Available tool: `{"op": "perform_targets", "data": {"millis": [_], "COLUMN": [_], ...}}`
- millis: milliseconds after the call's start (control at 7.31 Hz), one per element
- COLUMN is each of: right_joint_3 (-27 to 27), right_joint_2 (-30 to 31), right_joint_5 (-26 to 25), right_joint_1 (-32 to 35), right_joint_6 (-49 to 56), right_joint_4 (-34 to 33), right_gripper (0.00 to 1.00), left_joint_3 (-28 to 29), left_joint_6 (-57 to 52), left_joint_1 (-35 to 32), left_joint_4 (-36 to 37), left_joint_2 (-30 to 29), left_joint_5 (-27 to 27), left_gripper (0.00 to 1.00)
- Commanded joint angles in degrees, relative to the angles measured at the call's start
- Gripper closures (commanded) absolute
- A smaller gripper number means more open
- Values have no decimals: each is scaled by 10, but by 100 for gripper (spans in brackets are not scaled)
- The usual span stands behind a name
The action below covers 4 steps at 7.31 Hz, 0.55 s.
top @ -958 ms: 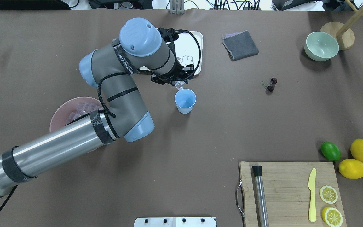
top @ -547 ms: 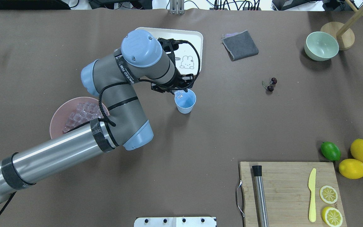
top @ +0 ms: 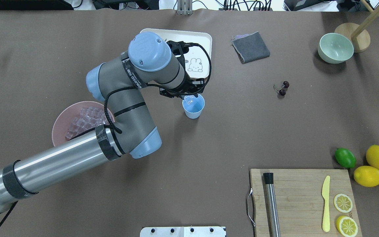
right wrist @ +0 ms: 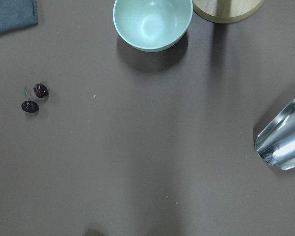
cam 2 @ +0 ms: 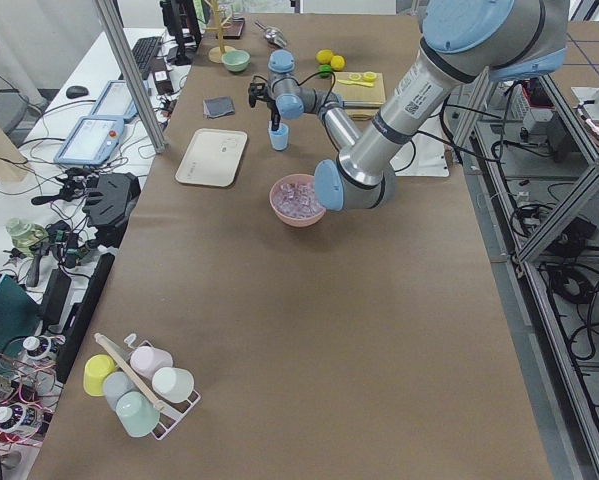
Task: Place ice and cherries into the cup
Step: 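Open the left gripper to drop the ice cube into the cup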
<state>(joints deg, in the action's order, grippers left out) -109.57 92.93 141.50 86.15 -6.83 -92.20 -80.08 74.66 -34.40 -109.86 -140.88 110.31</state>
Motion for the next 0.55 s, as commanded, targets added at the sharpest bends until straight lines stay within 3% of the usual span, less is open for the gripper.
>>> {"op": "perform_targets", "data": {"millis": [0, 274, 410], "right_joint_3": [-3, 1, 0], "right_joint_2": [2, 1, 1], "right_joint_5": [1, 1, 1], "right_joint_1": [1, 1, 1], "right_joint_6": [0, 1, 1], "right_joint_4": [0, 0, 0], "right_gripper": [0, 0, 0], "left_joint_3": [-1, 4, 5], "left_joint_6": [0, -1, 0], "left_joint_1": [0, 3, 4], "left_joint_4": [0, 1, 0], "left_joint_2": [-4, -5, -4], "left_joint_5": [0, -4, -16], "left_gripper": [95, 62, 29]}}
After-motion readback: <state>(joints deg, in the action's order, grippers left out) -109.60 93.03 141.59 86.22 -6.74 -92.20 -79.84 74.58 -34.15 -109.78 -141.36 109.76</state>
